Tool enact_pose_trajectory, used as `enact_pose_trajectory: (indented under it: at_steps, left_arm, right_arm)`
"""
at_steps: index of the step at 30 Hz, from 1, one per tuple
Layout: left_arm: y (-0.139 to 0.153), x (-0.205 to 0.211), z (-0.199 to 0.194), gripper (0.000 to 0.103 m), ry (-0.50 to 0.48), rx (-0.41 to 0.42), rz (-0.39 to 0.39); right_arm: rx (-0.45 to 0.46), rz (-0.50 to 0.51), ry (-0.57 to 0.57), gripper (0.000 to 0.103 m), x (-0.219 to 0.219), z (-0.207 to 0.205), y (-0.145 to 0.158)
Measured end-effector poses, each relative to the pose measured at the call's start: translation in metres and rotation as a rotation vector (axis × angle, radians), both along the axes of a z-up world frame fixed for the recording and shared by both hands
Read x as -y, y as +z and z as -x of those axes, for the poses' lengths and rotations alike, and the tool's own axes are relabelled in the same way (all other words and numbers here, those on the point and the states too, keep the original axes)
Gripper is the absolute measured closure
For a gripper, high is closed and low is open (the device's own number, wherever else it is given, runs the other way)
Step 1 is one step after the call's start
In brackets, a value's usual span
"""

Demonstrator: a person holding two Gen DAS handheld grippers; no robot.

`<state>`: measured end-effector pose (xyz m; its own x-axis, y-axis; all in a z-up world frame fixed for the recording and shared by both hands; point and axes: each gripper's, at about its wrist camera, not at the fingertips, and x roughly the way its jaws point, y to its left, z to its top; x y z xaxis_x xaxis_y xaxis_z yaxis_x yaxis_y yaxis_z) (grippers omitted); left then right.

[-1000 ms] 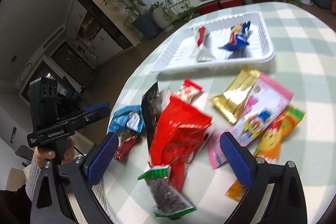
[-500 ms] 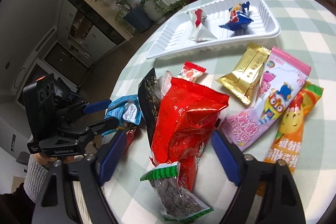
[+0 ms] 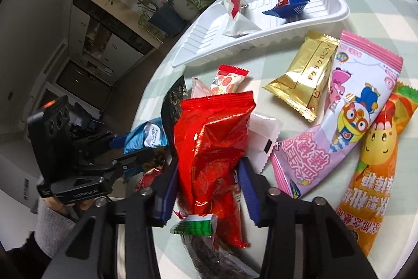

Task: Organize snacks
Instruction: 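Carry the blue wafer packet and red bag over the tray and lower them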

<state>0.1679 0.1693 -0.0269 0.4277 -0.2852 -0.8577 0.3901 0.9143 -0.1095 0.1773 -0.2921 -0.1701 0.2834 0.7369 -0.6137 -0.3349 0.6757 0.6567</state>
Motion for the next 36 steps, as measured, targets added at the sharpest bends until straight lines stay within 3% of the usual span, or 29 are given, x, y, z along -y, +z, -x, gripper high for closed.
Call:
enact_pose_trajectory:
  at_steps: [4,13,24,36]
  left_arm:
    - [0.004,-0.011,0.0,0.063,0.038,-0.015,0.098]
    - [0.02,-0.025,0.011,0.063,0.1,-0.009,0.209]
    - [0.044,-0.027,0.007,0.063,0.13,0.033,0.299]
    - [0.059,-0.027,-0.025,0.063,0.175,0.048,0.393]
  right_arm:
    - [-0.057,-0.11,-0.011,0.065,0.013,-0.005,-0.007]
    - [-0.141,-0.322,-0.046,0.068,0.04,-0.017,-0.014]
    - [-0.112,-0.412,-0.085,0.069,0.062,-0.029,0.002]
    - [-0.063,-0.425,-0.116,0.069,0.073,-0.066,0.028]
